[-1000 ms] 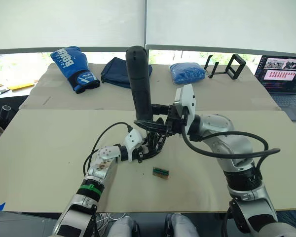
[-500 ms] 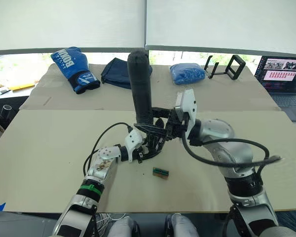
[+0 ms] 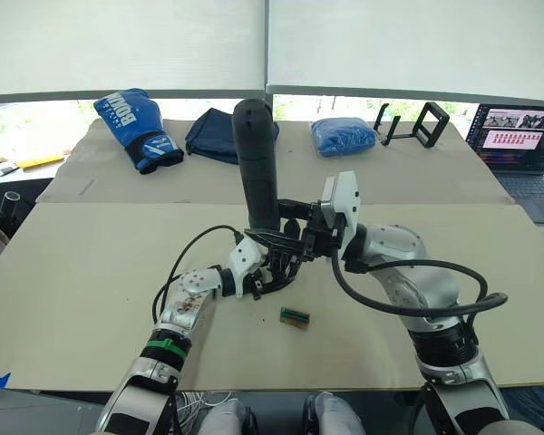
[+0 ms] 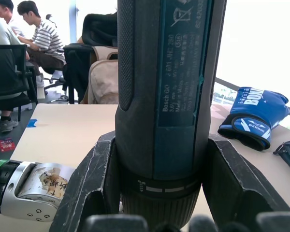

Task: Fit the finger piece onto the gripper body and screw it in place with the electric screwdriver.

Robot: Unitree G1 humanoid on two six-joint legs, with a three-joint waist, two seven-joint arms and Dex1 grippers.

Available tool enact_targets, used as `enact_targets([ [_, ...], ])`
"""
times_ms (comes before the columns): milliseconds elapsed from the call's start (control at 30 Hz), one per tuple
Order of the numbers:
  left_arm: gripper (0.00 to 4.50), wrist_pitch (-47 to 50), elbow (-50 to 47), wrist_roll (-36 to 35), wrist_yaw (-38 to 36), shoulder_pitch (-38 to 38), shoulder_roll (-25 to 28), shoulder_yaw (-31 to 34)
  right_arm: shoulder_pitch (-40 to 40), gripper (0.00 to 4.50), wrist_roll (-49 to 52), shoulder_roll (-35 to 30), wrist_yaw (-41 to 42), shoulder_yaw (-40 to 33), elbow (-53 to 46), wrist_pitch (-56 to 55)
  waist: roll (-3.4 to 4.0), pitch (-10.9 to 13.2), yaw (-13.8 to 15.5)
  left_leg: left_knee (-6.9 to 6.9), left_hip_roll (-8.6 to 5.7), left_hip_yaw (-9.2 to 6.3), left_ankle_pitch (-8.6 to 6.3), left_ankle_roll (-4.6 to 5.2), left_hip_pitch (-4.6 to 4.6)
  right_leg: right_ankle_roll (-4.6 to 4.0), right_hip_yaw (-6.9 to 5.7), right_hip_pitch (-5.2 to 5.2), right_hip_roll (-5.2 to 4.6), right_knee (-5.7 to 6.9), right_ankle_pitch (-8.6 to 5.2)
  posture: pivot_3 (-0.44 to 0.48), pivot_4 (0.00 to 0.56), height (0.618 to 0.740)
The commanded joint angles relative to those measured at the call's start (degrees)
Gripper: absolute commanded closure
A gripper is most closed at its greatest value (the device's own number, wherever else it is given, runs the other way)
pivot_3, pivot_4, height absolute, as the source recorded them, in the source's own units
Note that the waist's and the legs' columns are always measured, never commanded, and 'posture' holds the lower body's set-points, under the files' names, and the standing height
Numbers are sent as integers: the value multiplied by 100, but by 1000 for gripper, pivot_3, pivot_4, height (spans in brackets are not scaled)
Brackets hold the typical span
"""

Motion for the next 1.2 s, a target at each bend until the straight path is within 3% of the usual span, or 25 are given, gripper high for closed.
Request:
enact_targets([
  [33,2186,127,24,20,-102,102,-35,-136,118,2567,-319,-28,-91,279,483,245,0,-4,0,-1,0,0,0,0,0,0,0,0,0,0,0,0,150,740],
  [1200,2186,166,-22,24,-121,138,-41,-155,3,2567,-436,-30,-39,305,756,90,-7,-41,2,-13,0,-2,-1,1,7,-1,-8,1,-42,-4,0,0,150,740],
])
